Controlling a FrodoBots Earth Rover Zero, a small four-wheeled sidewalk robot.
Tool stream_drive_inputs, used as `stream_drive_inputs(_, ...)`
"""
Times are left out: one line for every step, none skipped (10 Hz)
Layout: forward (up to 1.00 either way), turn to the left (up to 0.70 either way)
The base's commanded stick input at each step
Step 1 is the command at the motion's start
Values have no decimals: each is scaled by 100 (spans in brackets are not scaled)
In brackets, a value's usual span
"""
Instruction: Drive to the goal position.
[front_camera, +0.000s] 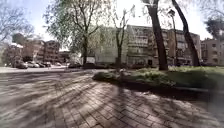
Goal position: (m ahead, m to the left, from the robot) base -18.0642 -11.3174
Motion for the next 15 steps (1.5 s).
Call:
stream_drive_inputs(0, 0)
stream_drive_inputs(0, 0)
stream_drive_inputs(0, 0)
stream_drive_inputs(0, 0)
stream_drive_inputs(0, 5)
stream_drive_inputs(0, 51)
stream_drive_inputs(0, 70)
stream_drive_inputs(0, 70)
stream_drive_inputs(0, 70)
stream_drive_inputs(0, 70)
stream_drive_inputs(0, 70)
stream_drive_inputs(0, 70)
stream_drive_inputs(0, 70)
stream_drive_inputs(0, 70)
stream_drive_inputs(0, 70)
